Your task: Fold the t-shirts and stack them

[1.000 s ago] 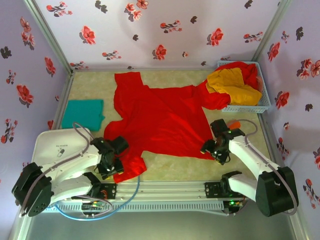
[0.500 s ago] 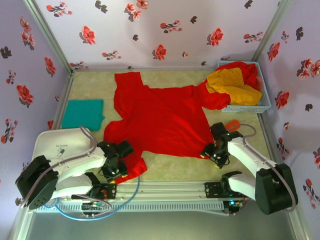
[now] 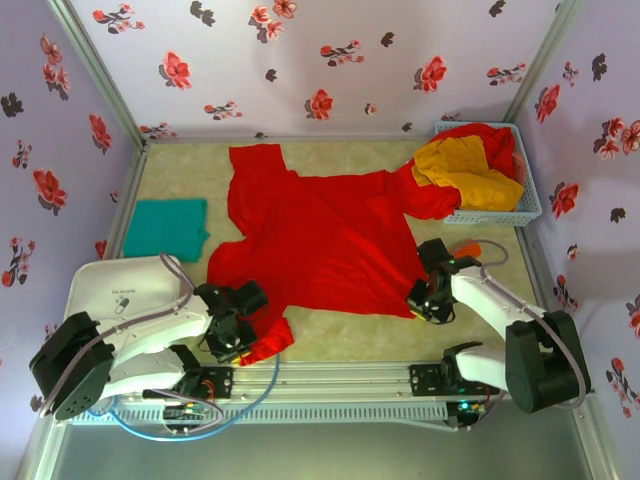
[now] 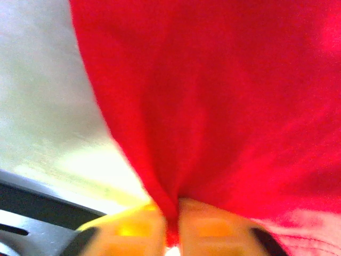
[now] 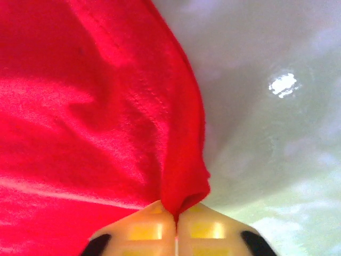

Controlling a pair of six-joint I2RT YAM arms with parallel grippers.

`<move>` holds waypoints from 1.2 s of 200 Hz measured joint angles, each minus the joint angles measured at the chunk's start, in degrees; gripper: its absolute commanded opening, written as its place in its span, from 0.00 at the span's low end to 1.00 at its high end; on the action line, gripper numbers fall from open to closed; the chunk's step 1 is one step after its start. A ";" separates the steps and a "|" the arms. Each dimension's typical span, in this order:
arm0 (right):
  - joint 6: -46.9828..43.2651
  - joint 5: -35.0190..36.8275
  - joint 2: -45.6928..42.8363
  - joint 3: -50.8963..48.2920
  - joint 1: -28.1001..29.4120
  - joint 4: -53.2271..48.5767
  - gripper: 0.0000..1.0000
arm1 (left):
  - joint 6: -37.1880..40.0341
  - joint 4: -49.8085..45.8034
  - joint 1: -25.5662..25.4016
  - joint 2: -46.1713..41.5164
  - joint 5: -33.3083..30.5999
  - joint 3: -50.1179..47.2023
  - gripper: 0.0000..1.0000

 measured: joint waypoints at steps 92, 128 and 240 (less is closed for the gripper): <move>-1.81 2.75 -13.99 3.65 0.00 -3.61 0.00 | 1.44 -14.29 -0.48 -9.64 -12.13 15.76 0.00; -4.70 6.23 -14.75 14.25 0.00 -4.04 0.00 | 8.55 -19.85 5.31 -9.38 -18.64 30.05 0.00; -11.30 11.08 -9.88 31.58 -1.07 -5.70 0.00 | 30.16 -28.20 18.88 -4.94 -22.60 57.29 0.00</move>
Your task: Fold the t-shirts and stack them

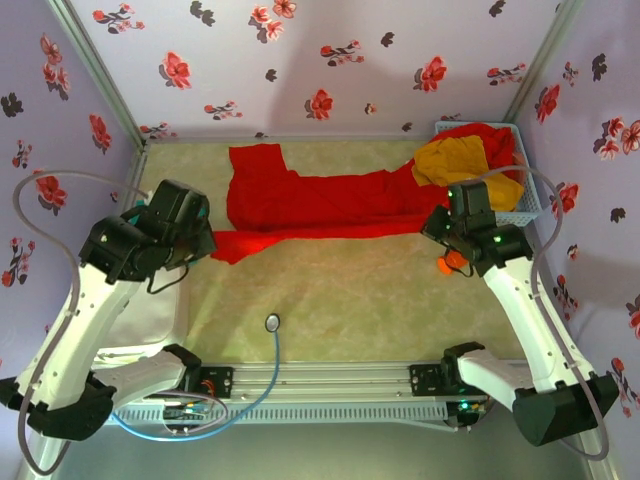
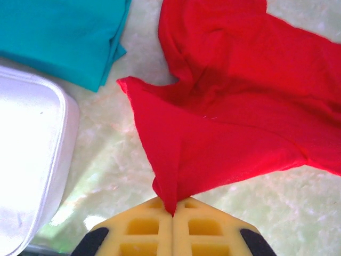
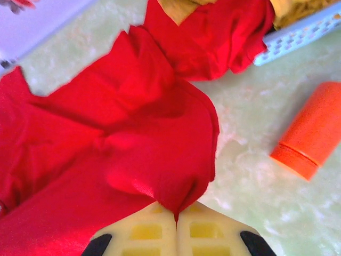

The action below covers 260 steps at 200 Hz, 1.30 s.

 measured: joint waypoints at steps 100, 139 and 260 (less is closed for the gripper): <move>-5.92 -5.35 -2.40 -2.82 0.00 -20.17 0.00 | -0.26 -13.11 0.00 -10.27 10.16 -10.51 0.00; -5.64 -7.63 -1.62 -13.07 0.00 -19.87 0.00 | -0.48 -13.09 0.00 -10.27 11.34 -16.98 0.00; -4.02 -8.26 8.61 11.69 -0.02 -1.11 0.00 | 10.51 0.61 10.36 8.22 10.62 6.51 0.00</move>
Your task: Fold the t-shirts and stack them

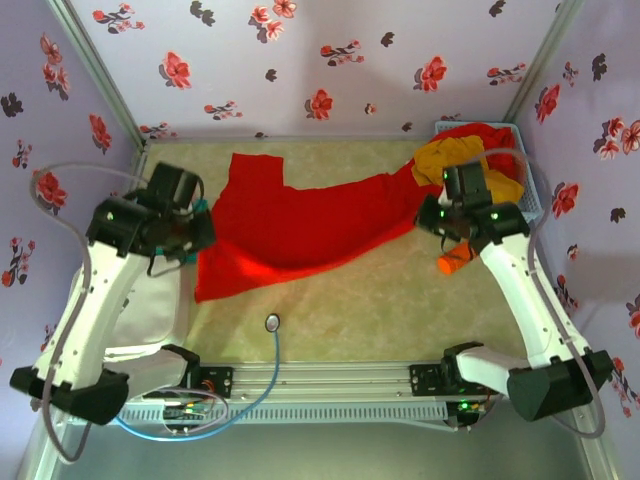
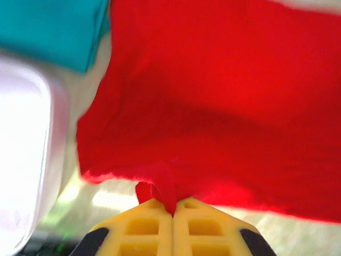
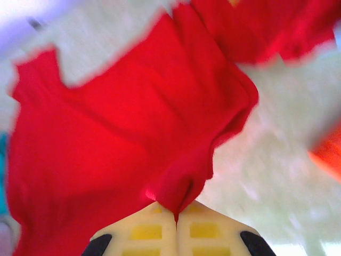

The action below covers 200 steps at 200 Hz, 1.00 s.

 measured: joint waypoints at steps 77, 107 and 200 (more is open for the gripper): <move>-0.39 1.49 9.42 17.92 -3.63 19.10 0.00 | 15.19 5.05 7.34 25.97 0.35 52.81 0.00; -0.85 1.09 6.03 19.26 -3.61 25.81 0.00 | 21.62 10.86 7.32 21.62 3.39 52.54 0.00; -4.11 -4.83 -17.38 11.10 -3.61 38.01 0.00 | 30.73 29.79 7.32 -8.48 13.20 31.19 0.00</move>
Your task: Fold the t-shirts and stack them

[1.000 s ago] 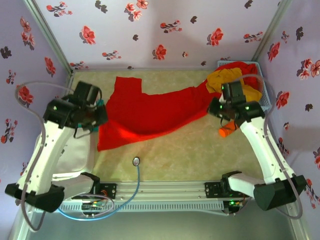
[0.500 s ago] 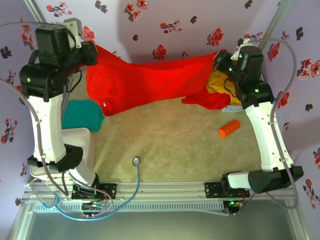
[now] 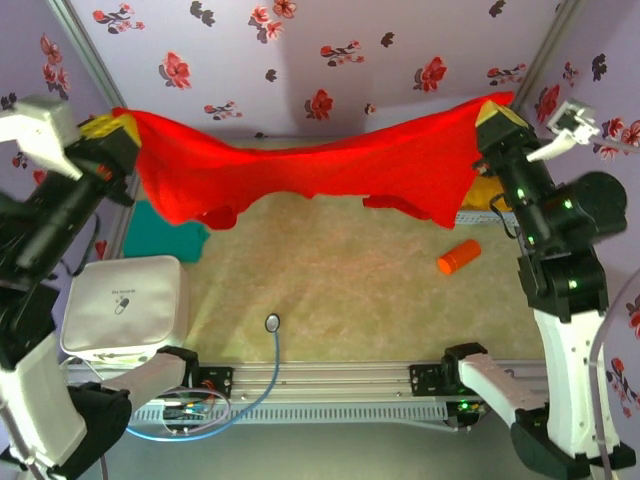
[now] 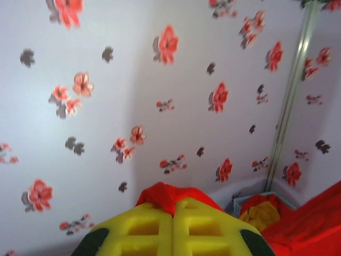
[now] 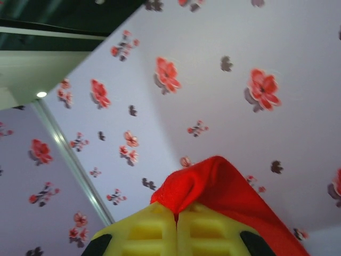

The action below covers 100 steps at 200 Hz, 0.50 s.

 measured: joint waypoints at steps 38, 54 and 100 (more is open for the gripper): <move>-0.37 -3.50 -4.22 -0.24 -0.02 -1.66 0.00 | 0.92 -1.07 0.00 -0.94 1.22 5.68 0.00; -0.37 -4.31 -5.60 -0.22 0.00 -3.48 0.00 | 0.96 -1.97 0.00 -0.83 1.86 7.72 0.00; -0.59 -2.89 -7.65 1.46 0.00 -9.73 0.00 | 1.66 -4.07 0.00 0.39 -0.33 13.53 0.00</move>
